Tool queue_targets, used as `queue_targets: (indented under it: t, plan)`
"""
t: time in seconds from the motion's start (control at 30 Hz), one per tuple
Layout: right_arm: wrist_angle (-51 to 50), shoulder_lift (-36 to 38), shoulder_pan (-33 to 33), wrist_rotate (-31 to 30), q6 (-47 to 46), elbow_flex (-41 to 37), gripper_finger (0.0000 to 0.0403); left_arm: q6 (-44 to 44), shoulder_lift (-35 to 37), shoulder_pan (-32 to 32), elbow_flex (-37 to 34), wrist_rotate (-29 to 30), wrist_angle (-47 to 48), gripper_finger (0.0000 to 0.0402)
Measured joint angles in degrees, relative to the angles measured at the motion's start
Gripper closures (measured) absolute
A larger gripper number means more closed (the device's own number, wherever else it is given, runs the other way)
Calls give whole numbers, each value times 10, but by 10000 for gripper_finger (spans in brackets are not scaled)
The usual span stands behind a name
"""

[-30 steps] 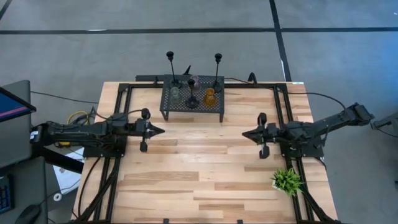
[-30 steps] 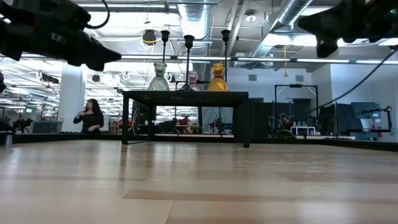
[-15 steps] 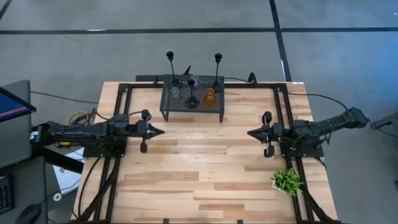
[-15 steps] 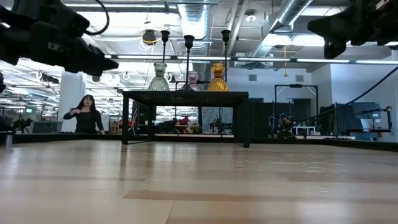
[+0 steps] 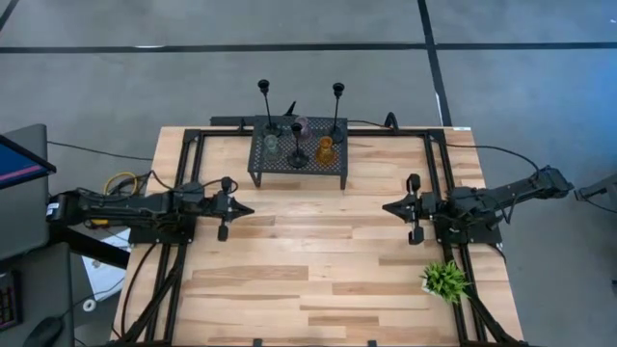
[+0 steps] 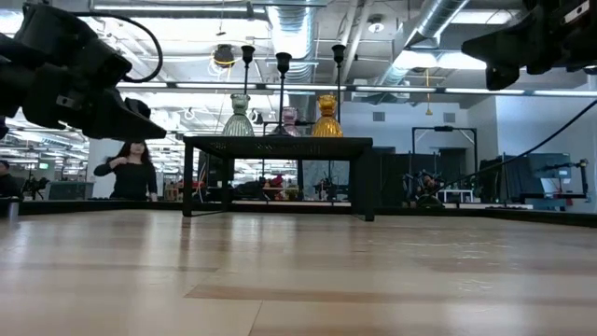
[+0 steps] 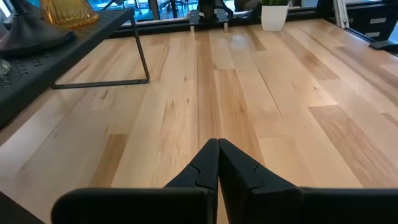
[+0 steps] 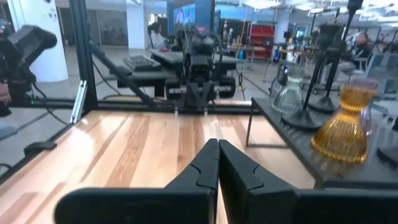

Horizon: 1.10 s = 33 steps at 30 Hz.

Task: Pick & Place candle stick holders
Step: Return to Home Position

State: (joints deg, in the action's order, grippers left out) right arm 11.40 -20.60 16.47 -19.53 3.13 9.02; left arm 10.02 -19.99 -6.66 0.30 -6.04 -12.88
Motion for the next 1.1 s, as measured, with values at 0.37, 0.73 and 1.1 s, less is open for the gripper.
queue_targets:
  t: [0.37,0.73,1.1]
  plan:
    - [-67,0,0,0,-81,0,403,0,-8,0,0,0,-3,394]
    - [-67,0,0,0,-82,0,403,0,-8,0,0,0,-5,394]
    - [-67,9,0,0,-82,0,403,0,34,0,0,0,-9,394]
